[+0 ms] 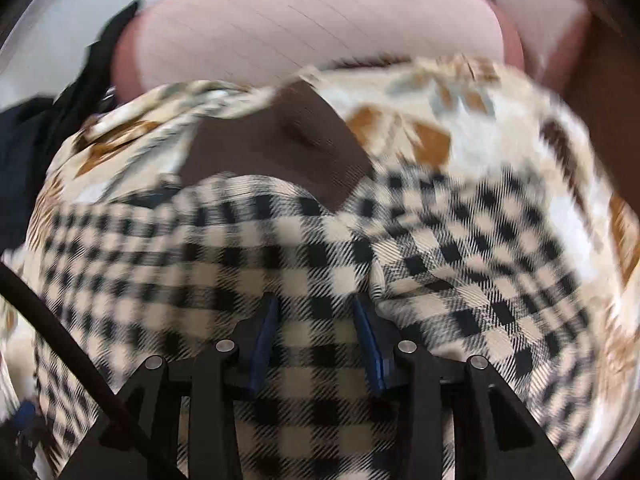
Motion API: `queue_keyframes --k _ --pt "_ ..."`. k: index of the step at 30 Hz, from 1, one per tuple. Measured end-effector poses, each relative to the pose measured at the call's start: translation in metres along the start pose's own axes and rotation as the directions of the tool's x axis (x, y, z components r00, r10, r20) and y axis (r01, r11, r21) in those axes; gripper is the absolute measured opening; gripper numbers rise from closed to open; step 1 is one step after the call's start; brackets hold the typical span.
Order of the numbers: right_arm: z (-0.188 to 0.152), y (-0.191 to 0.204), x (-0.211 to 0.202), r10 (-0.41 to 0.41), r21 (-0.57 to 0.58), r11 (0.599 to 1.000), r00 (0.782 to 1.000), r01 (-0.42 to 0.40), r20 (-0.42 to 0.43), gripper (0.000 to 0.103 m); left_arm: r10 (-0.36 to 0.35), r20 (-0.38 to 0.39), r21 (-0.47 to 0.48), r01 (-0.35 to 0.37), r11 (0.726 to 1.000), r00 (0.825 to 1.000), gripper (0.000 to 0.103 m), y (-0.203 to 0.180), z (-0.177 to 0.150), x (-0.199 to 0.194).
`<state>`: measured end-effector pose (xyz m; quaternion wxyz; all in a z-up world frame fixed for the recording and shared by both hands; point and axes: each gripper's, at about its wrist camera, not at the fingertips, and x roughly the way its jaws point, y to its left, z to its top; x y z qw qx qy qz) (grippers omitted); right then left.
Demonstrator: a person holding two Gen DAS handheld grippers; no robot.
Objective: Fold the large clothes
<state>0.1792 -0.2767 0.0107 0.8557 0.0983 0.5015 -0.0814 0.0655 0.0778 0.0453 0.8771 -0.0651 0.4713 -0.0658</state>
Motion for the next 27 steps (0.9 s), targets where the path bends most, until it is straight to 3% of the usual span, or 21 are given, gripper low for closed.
queue_keyframes --k 5,7,9,10,13,15,17,22,25,27 --pt "0.003 0.0 -0.025 -0.034 0.006 0.999 0.996 0.033 0.078 0.041 0.028 0.101 0.022 -0.031 0.999 0.994 0.057 -0.007 0.001 -0.023" --pt "-0.006 -0.002 -0.044 -0.025 -0.016 1.0 0.994 0.026 0.103 0.042 0.066 0.179 0.034 -0.074 0.997 0.982 0.059 -0.012 0.001 -0.037" --pt "-0.017 -0.003 -0.059 -0.016 -0.034 0.999 0.993 0.02 0.114 0.043 0.118 0.287 0.035 -0.133 0.99 0.951 0.068 -0.016 -0.003 -0.055" --pt "-0.024 -0.004 -0.067 -0.009 -0.039 0.999 0.993 0.014 0.117 0.043 0.142 0.351 0.031 -0.163 0.986 0.926 0.076 -0.019 -0.005 -0.068" --pt "-0.049 -0.006 -0.079 0.039 -0.065 0.997 0.994 -0.033 0.102 0.043 0.2 0.446 0.005 -0.226 0.974 0.872 0.083 -0.025 -0.007 -0.094" --pt "-0.071 -0.005 -0.076 0.054 -0.082 0.996 0.996 -0.048 0.069 0.047 0.191 0.479 0.001 -0.218 0.976 0.857 0.084 -0.028 -0.008 -0.111" --pt "-0.095 -0.007 -0.069 0.051 -0.092 0.995 0.998 -0.049 0.026 0.048 0.186 0.486 -0.004 -0.211 0.977 0.854 0.085 -0.032 -0.01 -0.124" --pt "-0.138 -0.024 -0.081 0.09 -0.097 0.991 0.996 -0.087 0.028 0.048 0.235 0.481 -0.021 -0.257 0.966 0.845 0.086 -0.042 -0.028 -0.143" --pt "-0.15 -0.038 -0.097 0.101 -0.106 0.99 0.993 -0.095 0.054 0.049 0.221 0.462 -0.019 -0.24 0.971 0.859 0.086 -0.052 -0.042 -0.146" --pt "-0.153 -0.047 -0.108 0.088 -0.11 0.991 0.993 -0.079 0.08 0.051 0.192 0.406 0.007 -0.214 0.977 0.893 0.086 -0.063 -0.047 -0.137"
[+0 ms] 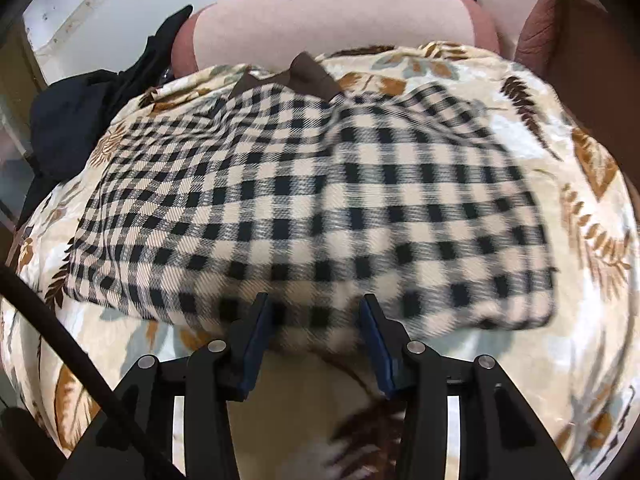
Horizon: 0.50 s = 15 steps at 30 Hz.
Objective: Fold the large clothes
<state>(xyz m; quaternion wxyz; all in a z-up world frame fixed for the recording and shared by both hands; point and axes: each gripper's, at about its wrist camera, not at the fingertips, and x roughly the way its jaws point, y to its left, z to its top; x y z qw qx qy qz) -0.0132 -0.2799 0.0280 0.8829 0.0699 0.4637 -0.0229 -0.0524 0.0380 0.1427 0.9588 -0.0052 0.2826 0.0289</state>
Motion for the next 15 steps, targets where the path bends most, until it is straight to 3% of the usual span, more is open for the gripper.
queue_keyframes --k 5,12,15 --pt "-0.011 -0.01 -0.016 -0.051 -0.018 0.998 0.996 0.052 0.08 0.058 -0.09 -0.175 0.008 0.092 0.996 0.98 0.086 -0.03 -0.029 0.023" --pt "-0.014 -0.01 -0.012 -0.08 -0.02 0.996 0.992 0.083 0.1 0.061 -0.106 -0.331 0.04 0.126 0.991 0.938 0.086 -0.054 -0.07 0.062" --pt "-0.017 -0.008 -0.011 -0.085 -0.03 0.996 0.991 0.089 0.104 0.063 -0.08 -0.374 0.086 0.12 0.989 0.924 0.086 -0.063 -0.09 0.076"
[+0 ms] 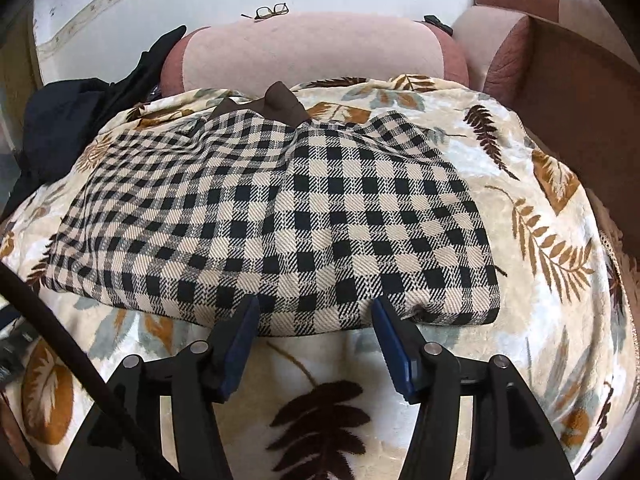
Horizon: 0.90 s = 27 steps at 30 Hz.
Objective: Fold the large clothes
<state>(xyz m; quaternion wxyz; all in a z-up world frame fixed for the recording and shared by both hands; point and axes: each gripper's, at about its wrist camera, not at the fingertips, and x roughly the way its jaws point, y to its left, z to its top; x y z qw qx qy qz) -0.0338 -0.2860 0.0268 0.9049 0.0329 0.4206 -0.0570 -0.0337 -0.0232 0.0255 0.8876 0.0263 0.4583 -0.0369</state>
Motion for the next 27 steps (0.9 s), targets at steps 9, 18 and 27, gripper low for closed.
queue_keyframes --k 9,18,27 --pt "-0.005 0.006 0.011 -0.007 -0.011 1.0 1.0 0.007 -0.001 0.065 0.031 0.039 0.012 -0.032 0.999 0.999 0.09 -0.006 -0.012 0.02" --pt "-0.002 0.014 0.01 -0.026 -0.024 0.999 0.999 0.027 0.037 0.066 0.021 -0.016 0.001 -0.021 1.0 1.0 0.091 -0.003 -0.002 0.023" --pt "0.04 0.015 -0.006 -0.001 -0.017 1.0 0.991 0.003 0.133 0.066 0.028 -0.017 0.013 -0.028 1.0 0.999 0.092 -0.005 -0.006 0.024"
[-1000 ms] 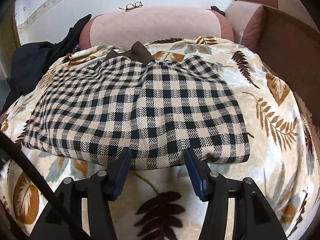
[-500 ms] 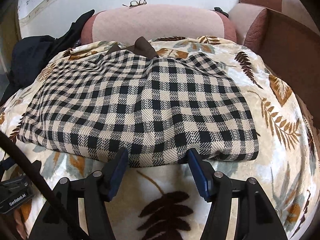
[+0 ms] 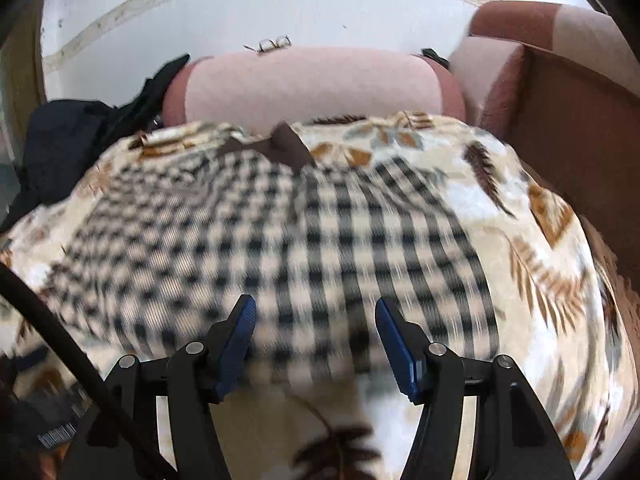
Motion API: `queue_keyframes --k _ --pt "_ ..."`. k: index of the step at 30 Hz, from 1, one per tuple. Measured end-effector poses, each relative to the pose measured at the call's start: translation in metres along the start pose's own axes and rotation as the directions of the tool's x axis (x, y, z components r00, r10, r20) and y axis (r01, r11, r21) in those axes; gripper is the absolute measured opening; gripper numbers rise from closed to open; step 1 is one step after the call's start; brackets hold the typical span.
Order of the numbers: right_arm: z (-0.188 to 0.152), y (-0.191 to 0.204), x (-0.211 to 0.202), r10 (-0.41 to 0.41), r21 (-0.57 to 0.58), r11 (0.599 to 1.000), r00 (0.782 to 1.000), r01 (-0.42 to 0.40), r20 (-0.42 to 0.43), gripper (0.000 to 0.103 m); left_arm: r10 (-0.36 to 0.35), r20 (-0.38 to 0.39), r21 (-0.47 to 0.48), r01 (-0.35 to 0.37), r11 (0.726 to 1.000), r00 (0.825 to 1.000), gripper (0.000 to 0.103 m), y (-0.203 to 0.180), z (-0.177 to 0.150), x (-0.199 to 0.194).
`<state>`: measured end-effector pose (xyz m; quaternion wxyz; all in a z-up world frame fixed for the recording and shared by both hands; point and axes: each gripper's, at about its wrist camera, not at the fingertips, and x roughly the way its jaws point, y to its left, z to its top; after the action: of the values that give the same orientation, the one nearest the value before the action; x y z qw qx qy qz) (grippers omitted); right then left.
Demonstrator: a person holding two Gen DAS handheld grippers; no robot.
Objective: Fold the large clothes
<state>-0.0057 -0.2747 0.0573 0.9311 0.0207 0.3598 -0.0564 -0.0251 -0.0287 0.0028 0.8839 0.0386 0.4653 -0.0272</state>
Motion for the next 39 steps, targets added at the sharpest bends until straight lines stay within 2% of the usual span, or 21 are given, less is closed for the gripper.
queue_keyframes --k 4,8,14,19,23,30,36,39 --pt "0.02 0.009 0.032 0.025 -0.02 0.999 0.999 -0.026 -0.039 0.066 -0.005 0.005 -0.006 0.005 1.0 1.0 0.093 0.001 0.0 0.001" --pt "0.009 0.014 0.076 0.001 -0.046 0.999 0.989 -0.008 -0.15 0.066 -0.014 -0.03 -0.004 0.014 1.0 0.999 0.094 0.004 0.005 0.004" --pt "-0.008 0.021 0.077 -0.027 -0.075 0.997 0.975 0.011 -0.221 0.069 -0.013 -0.046 -0.002 0.012 1.0 0.999 0.094 0.003 0.007 0.006" --pt "-0.022 0.026 0.063 -0.045 -0.114 0.993 0.978 0.022 -0.202 0.069 -0.019 -0.047 -0.005 0.019 1.0 0.999 0.094 0.004 0.007 0.006" --pt "-0.023 0.022 0.052 -0.03 -0.099 0.995 0.983 0.012 -0.182 0.069 -0.034 -0.045 -0.015 0.033 0.999 0.998 0.094 0.006 0.007 0.004" --pt "-0.016 0.018 0.025 -0.088 -0.13 0.988 0.995 0.081 -0.047 0.069 -0.075 -0.018 -0.06 0.074 0.995 0.997 0.094 0.008 0.008 -0.01" --pt "-0.016 0.015 0.026 -0.086 -0.125 0.989 0.994 0.077 -0.064 0.069 -0.036 0.033 -0.04 0.037 0.999 0.999 0.094 0.007 0.01 -0.022" --pt "-0.015 0.013 0.027 -0.09 -0.121 0.989 0.994 0.082 -0.063 0.069 -0.035 0.03 -0.048 0.036 0.998 0.999 0.094 0.01 0.01 -0.023"
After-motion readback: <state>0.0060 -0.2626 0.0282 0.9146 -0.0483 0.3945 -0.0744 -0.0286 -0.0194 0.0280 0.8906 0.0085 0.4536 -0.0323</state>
